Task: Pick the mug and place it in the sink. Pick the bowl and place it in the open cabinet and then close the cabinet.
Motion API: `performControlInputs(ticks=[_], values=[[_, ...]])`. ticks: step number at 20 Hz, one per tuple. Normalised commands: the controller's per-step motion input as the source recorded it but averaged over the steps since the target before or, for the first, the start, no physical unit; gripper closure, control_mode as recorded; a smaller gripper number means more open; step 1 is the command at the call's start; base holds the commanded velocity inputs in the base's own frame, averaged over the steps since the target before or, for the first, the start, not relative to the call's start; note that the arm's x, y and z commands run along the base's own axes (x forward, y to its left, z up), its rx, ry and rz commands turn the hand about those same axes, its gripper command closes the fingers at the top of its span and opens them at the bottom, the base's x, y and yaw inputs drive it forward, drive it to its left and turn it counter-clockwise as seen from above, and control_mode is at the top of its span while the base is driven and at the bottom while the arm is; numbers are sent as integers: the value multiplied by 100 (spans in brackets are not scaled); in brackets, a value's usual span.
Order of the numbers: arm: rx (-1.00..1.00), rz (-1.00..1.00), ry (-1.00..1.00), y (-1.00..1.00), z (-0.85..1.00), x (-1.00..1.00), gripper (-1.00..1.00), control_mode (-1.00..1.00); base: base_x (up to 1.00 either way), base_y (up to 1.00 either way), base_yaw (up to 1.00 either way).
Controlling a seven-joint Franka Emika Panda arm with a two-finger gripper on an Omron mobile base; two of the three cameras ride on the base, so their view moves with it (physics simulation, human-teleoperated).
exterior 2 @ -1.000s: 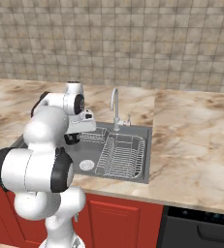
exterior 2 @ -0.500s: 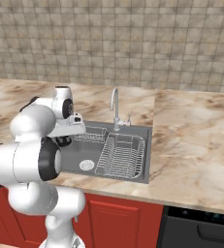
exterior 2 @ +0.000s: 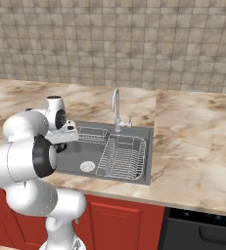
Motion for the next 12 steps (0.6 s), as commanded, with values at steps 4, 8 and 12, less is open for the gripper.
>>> performControlInputs(ticks=[4,8,12], values=[[2,0,-7,7,-42,3,100,-100,0,0,0],[1,0,0,14,-32,28,100,-100,0,0,0],[3,0,0,15,-37,30,100,-100,0,0,0]])
